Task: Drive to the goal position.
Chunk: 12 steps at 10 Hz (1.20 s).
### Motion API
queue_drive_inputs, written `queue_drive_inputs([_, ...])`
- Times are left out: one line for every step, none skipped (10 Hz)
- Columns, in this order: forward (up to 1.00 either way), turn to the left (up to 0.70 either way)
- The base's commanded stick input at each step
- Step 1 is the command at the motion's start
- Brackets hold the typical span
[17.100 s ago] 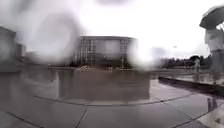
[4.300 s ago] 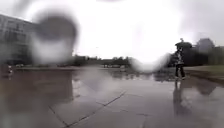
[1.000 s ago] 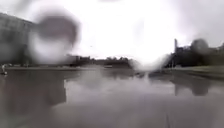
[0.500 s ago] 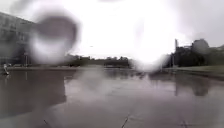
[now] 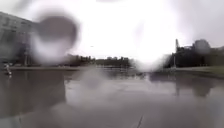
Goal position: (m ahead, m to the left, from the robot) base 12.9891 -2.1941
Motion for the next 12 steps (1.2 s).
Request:
queue_drive_inputs([0.7,0.0])
queue_drive_inputs([0.7,0.0])
queue_drive_inputs([0.7,0.0])
queue_drive_inputs([0.7,0.0])
queue_drive_inputs([0.7,0.0])
queue_drive_inputs([0.7,0.0])
queue_drive_inputs([0.7,0.0])
queue_drive_inputs([0.7,0.0])
queue_drive_inputs([0.7,0.0])
queue_drive_inputs([0.7,0.0])
queue_drive_inputs([0.7,0.0])
queue_drive_inputs([0.7,0.0])
